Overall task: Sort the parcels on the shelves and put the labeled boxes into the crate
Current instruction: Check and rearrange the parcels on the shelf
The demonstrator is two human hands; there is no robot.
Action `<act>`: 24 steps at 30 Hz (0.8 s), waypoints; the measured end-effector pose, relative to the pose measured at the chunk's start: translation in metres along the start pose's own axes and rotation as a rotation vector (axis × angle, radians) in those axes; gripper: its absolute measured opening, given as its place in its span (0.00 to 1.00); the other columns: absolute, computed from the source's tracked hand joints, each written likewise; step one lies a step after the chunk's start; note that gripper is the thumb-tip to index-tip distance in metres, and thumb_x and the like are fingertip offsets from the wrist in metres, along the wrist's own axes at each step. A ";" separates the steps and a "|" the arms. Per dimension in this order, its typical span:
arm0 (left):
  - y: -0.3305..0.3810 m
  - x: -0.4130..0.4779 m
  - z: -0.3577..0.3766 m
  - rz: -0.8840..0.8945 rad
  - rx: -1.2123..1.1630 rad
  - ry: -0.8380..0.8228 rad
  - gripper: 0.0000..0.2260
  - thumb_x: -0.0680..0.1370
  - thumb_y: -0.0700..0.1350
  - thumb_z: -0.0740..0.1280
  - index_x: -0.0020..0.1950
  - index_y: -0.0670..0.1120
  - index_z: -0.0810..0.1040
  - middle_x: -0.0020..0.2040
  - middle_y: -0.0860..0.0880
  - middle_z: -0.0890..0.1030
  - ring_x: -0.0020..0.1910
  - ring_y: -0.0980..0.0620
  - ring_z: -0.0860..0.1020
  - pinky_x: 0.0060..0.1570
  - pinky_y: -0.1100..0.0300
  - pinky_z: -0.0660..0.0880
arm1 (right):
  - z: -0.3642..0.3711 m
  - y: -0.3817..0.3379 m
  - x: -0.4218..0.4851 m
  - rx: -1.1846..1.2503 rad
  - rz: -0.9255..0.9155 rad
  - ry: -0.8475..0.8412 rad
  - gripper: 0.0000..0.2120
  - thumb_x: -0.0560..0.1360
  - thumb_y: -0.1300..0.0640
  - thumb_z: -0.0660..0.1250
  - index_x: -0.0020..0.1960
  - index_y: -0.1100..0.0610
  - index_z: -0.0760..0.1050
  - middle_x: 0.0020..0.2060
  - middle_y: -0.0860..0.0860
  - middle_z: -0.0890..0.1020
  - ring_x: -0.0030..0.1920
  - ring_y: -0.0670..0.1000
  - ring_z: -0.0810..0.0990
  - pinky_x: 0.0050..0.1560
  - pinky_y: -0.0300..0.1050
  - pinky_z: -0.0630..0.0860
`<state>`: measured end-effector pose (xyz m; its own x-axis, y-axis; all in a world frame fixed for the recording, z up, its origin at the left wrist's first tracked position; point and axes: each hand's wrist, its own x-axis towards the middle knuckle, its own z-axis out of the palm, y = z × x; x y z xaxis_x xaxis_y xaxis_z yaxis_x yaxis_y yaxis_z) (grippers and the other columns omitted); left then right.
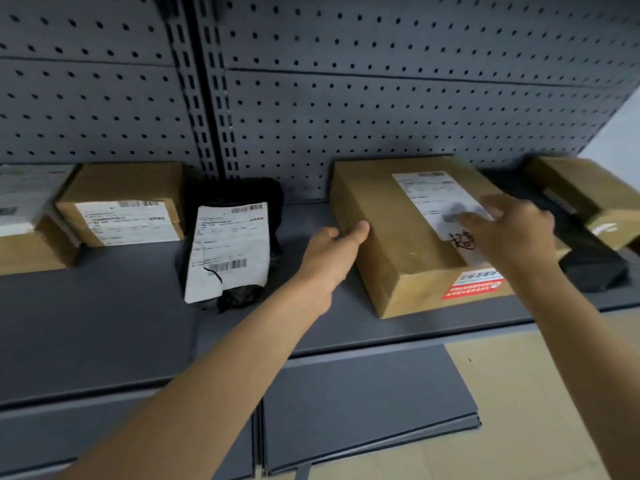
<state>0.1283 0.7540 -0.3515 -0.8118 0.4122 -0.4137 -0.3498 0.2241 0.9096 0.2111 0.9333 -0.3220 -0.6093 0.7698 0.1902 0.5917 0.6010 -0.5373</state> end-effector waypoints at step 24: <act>0.006 -0.060 -0.028 0.022 -0.263 -0.091 0.25 0.69 0.50 0.72 0.66 0.60 0.72 0.63 0.52 0.79 0.61 0.48 0.78 0.54 0.42 0.77 | -0.053 0.078 -0.007 0.866 0.070 -0.401 0.21 0.73 0.59 0.70 0.64 0.49 0.72 0.57 0.44 0.78 0.59 0.48 0.76 0.51 0.43 0.73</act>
<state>0.1624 0.7059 -0.3204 -0.7793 0.4947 -0.3846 -0.4516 -0.0180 0.8920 0.2894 0.9864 -0.3213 -0.8178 0.5706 -0.0742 0.1355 0.0657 -0.9886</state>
